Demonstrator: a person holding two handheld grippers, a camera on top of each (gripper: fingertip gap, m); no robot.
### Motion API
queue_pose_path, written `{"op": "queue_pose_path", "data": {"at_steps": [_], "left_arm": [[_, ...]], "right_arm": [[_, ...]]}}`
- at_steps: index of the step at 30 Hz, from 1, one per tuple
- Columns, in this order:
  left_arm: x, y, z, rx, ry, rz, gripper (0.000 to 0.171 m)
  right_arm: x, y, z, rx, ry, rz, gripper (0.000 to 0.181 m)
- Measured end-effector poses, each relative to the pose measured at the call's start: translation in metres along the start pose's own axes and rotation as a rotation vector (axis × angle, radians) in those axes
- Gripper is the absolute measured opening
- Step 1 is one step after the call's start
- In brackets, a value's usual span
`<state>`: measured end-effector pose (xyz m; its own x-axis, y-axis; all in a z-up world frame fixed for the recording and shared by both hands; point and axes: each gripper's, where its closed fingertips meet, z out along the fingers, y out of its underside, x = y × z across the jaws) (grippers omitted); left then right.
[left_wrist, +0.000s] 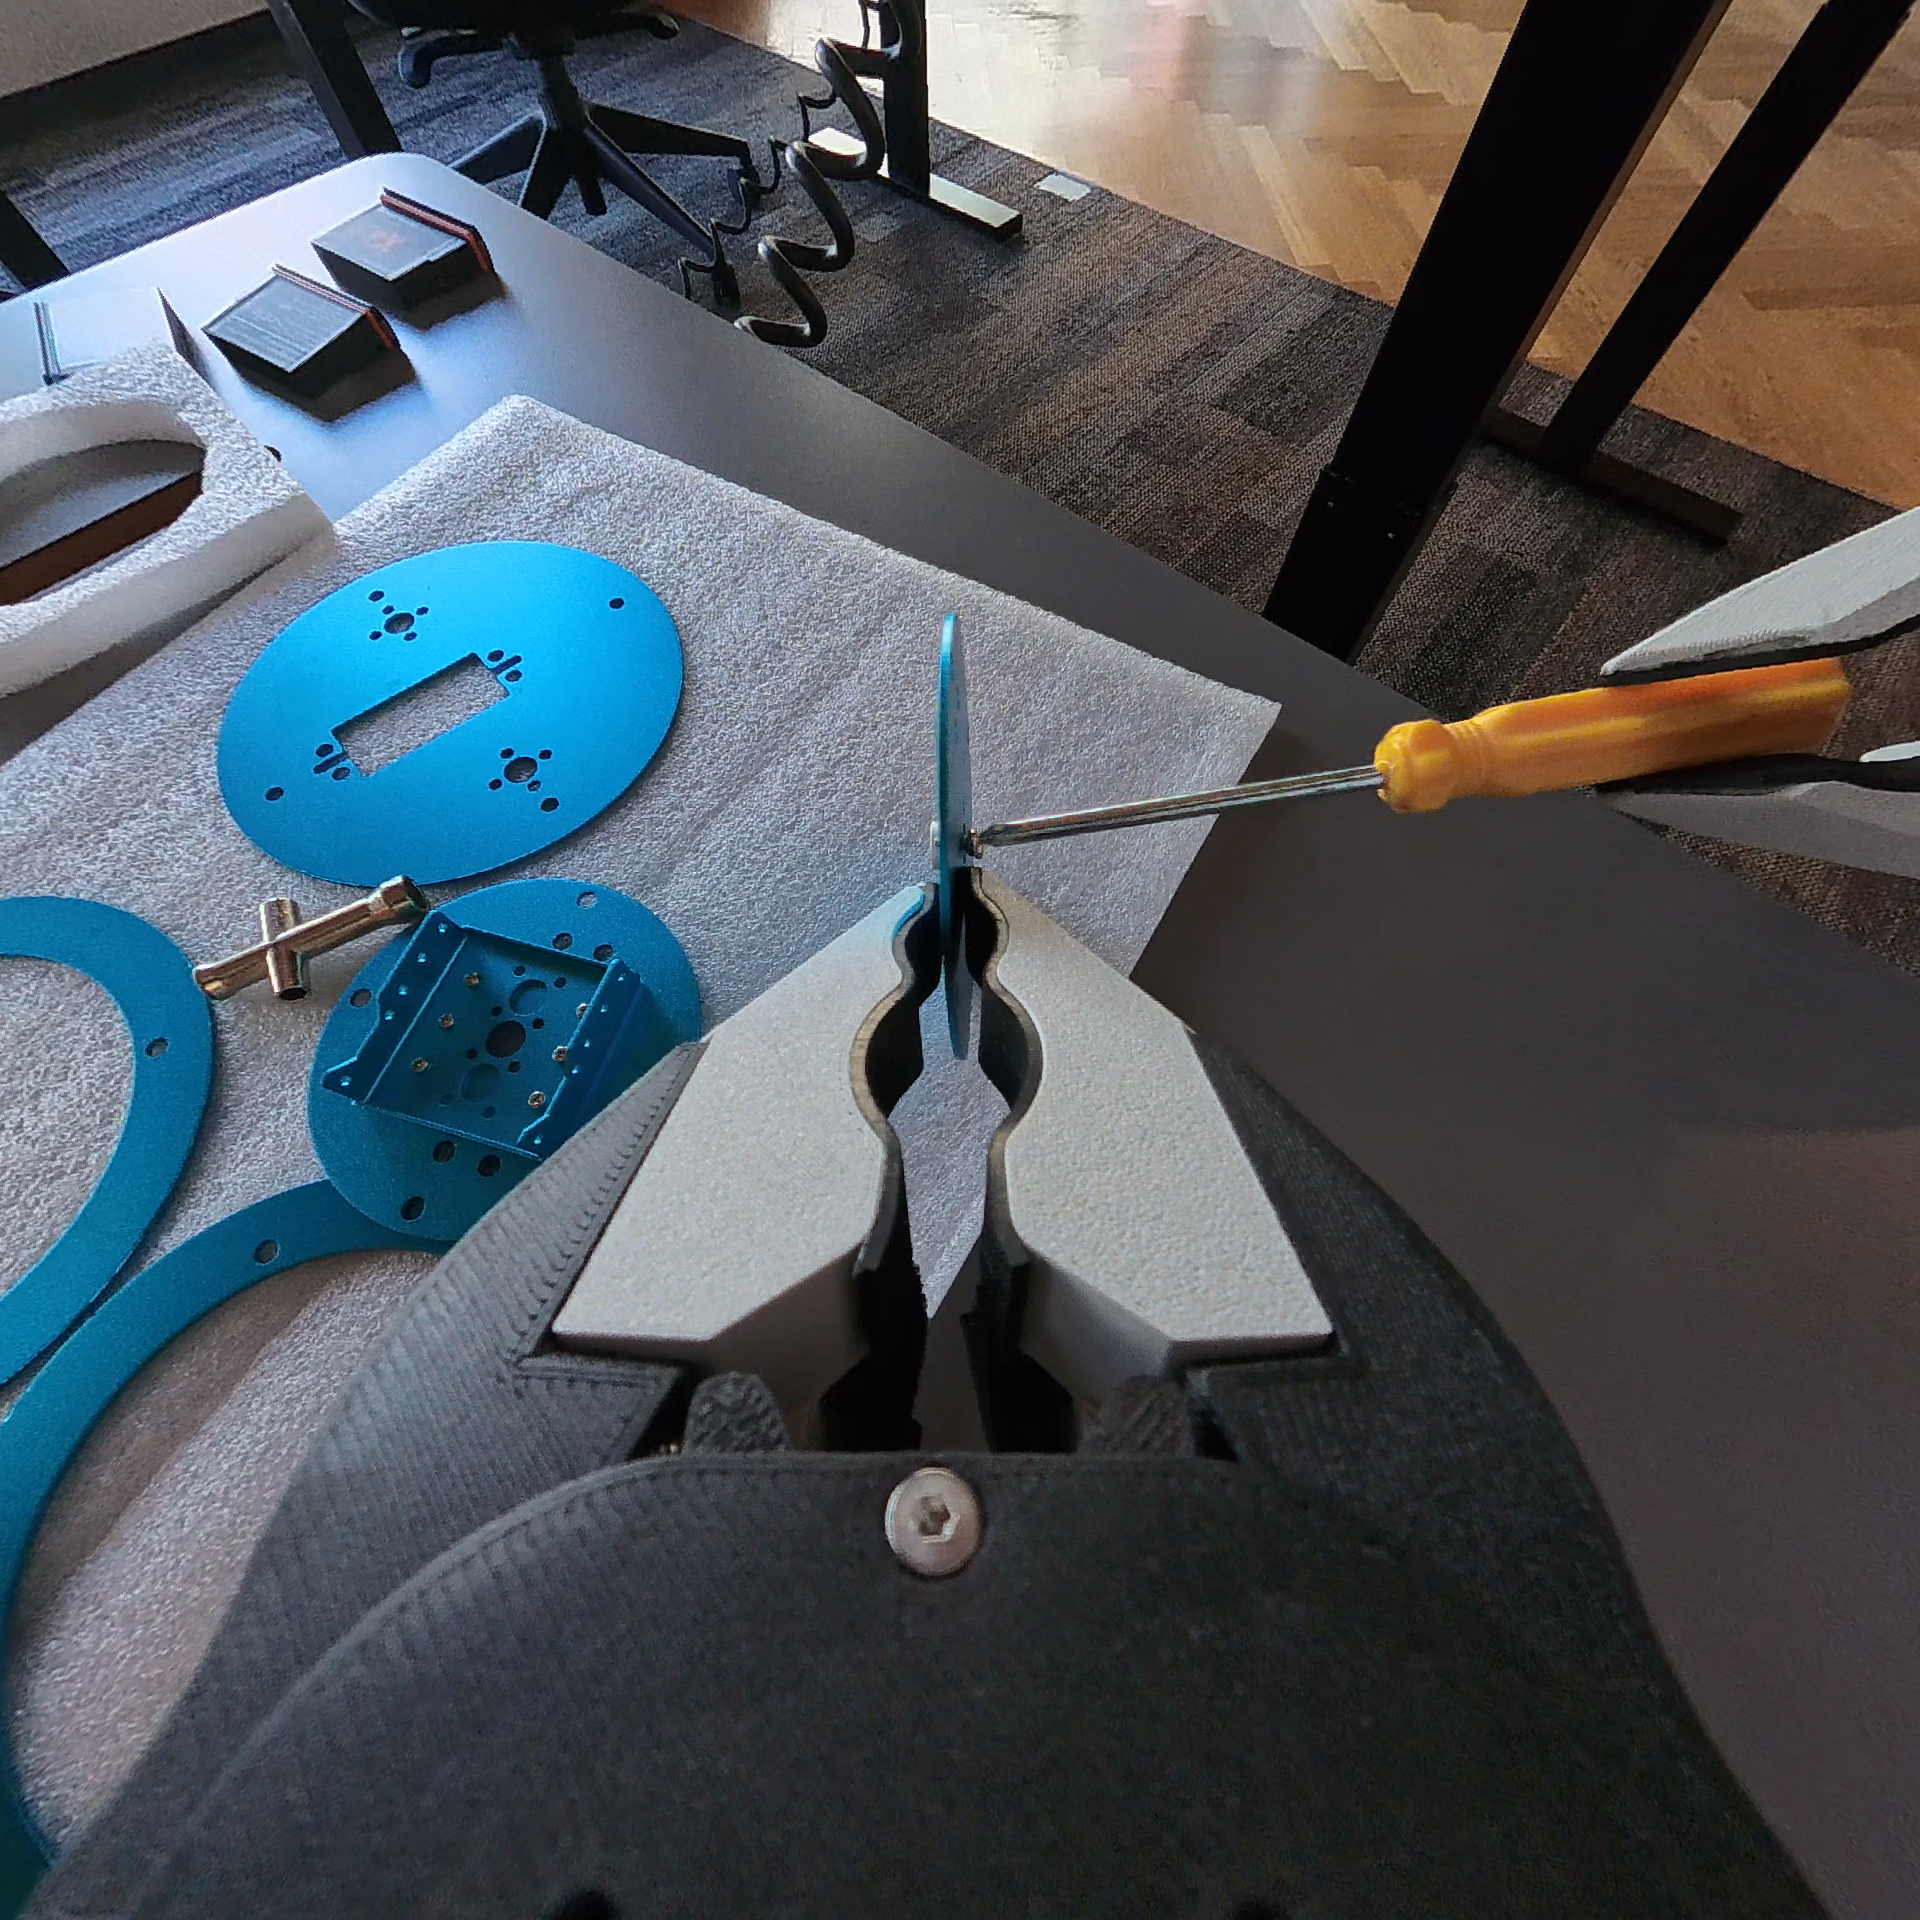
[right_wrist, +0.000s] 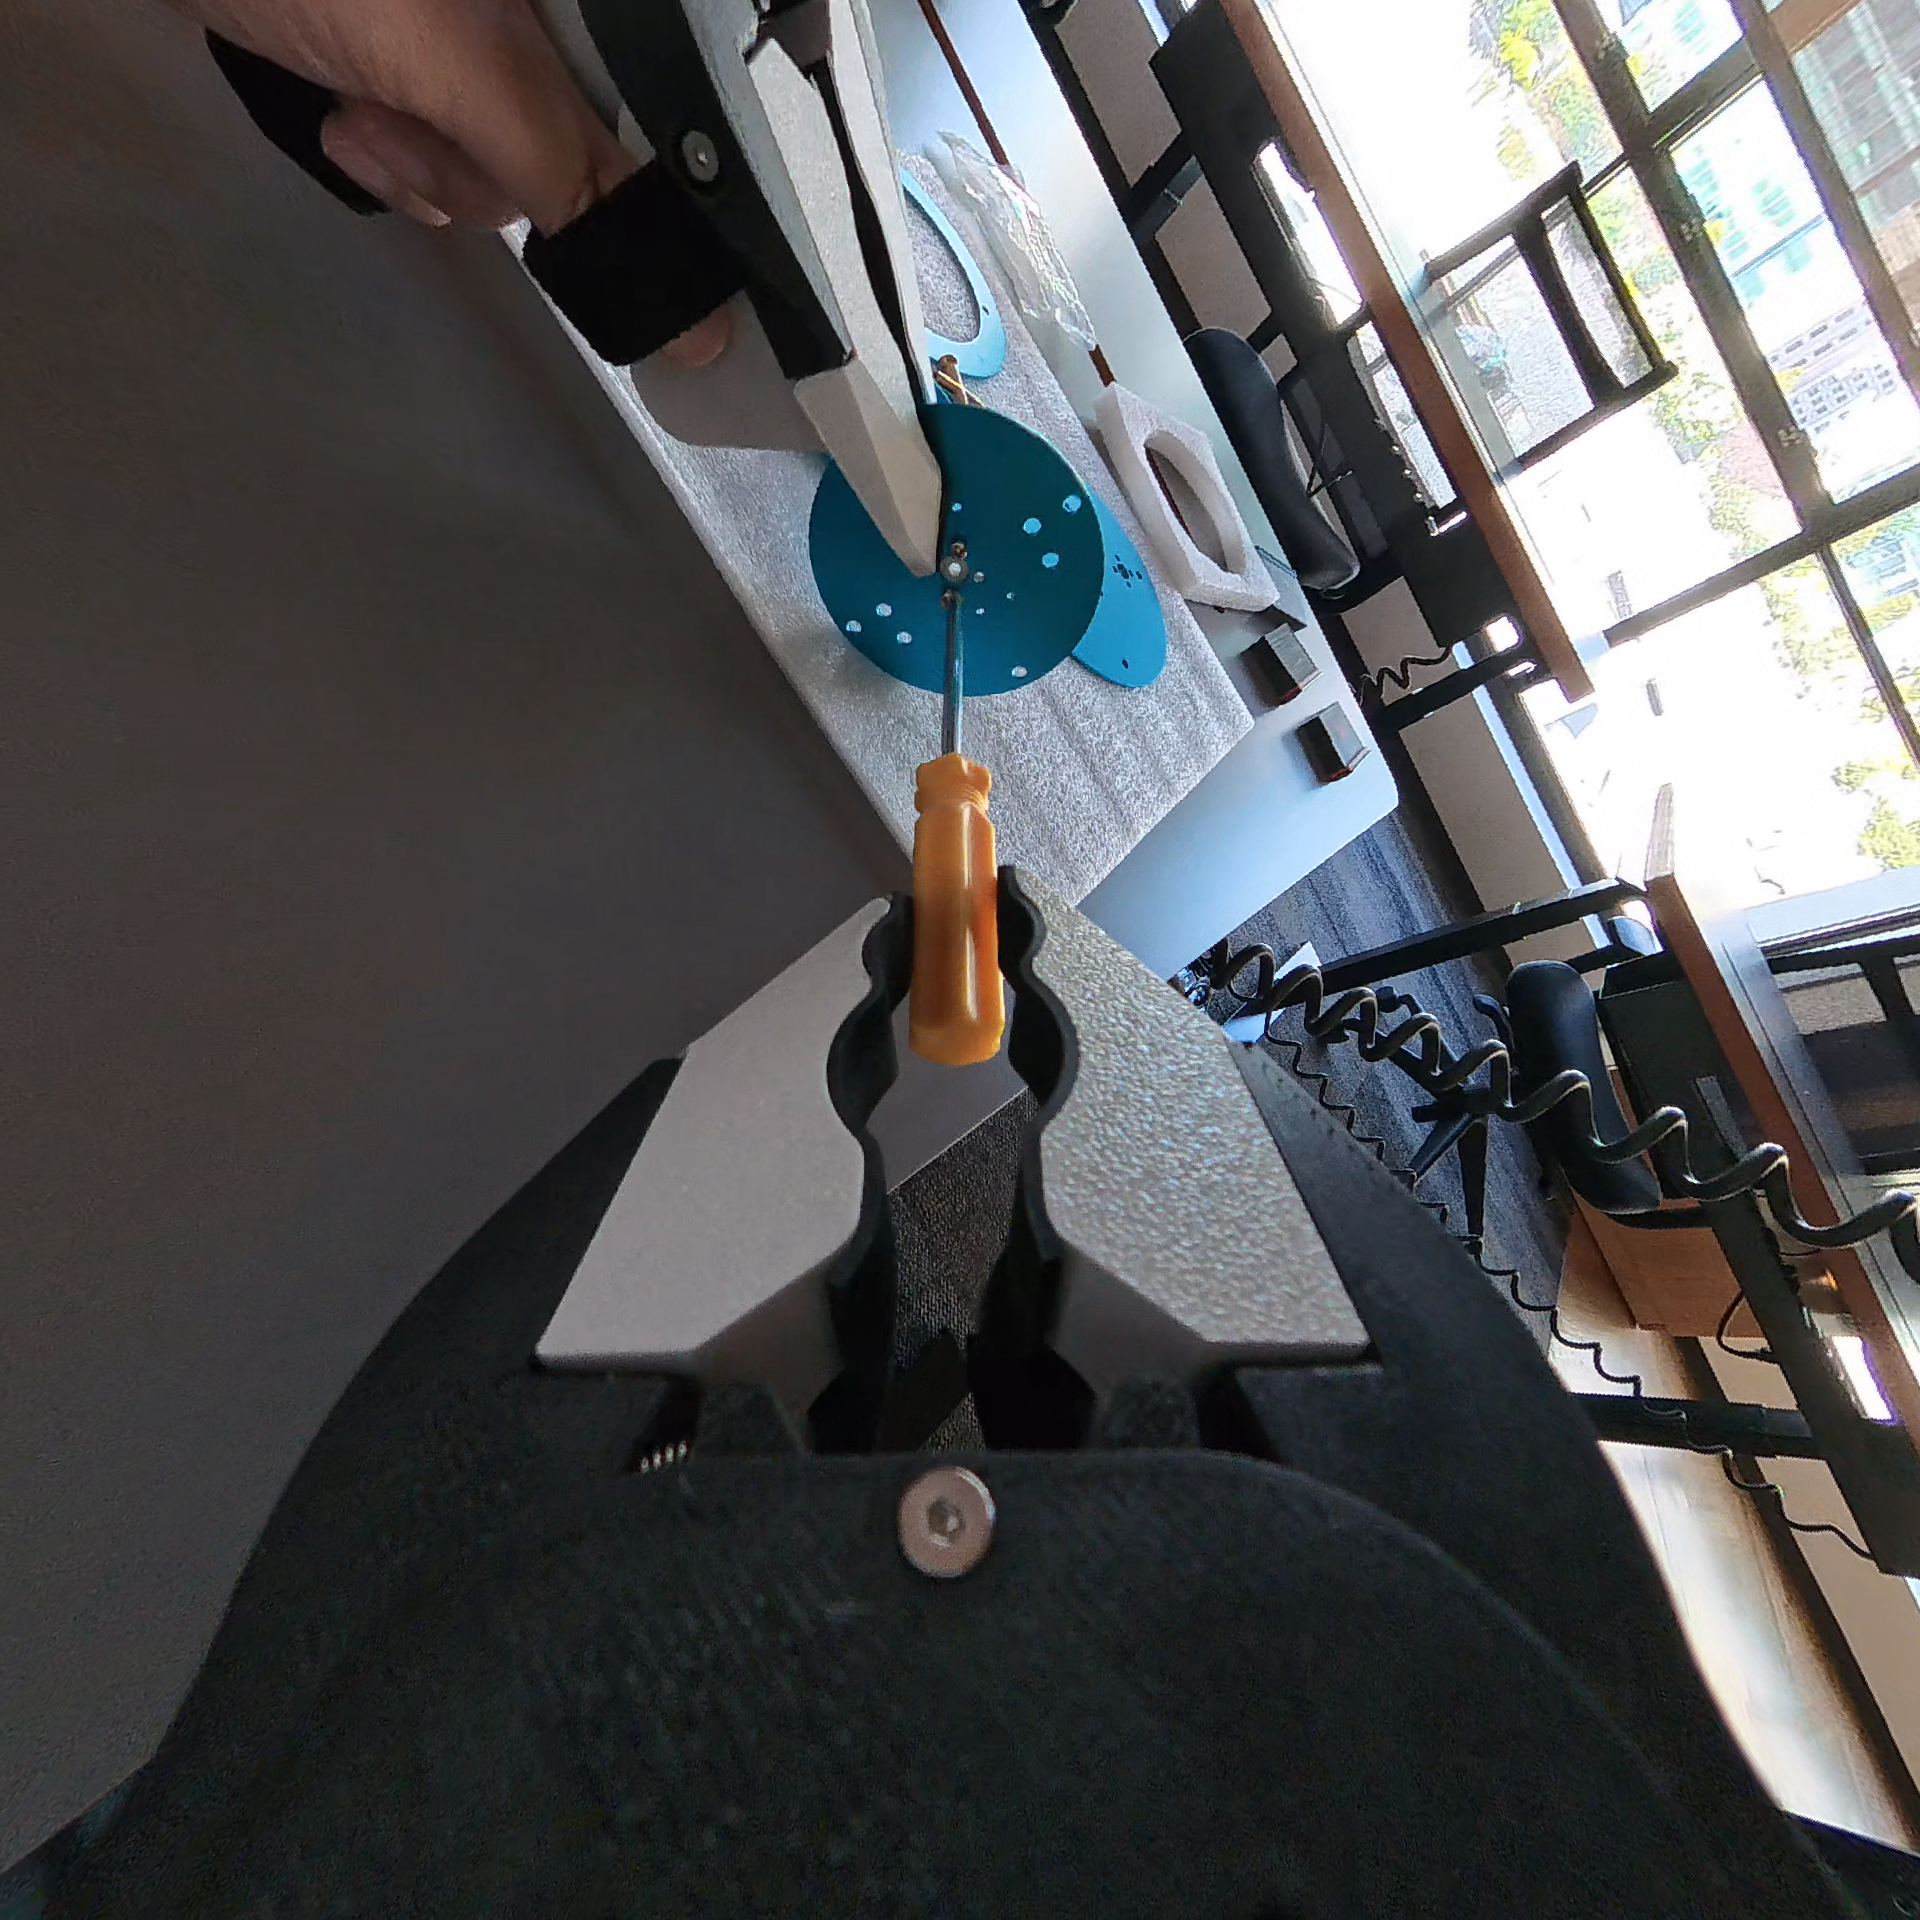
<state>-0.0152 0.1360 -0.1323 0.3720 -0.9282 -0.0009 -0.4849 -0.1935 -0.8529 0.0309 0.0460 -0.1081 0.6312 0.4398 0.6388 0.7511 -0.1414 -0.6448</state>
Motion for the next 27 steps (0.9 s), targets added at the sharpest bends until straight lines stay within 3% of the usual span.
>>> {"op": "queue_pose_path", "data": {"at_steps": [18,27], "left_arm": [[0.0011,-0.0002,0.0001,0.0,0.0,0.009,0.002],[0.0009,-0.0003,0.0003,-0.011,-0.002,0.002,0.003]], "right_arm": [[-0.0001,0.0005,-0.0008,-0.015,0.017,-0.079,0.015],[0.002,-0.0041,-0.0014,-0.056,0.197,-0.723,0.014]]}}
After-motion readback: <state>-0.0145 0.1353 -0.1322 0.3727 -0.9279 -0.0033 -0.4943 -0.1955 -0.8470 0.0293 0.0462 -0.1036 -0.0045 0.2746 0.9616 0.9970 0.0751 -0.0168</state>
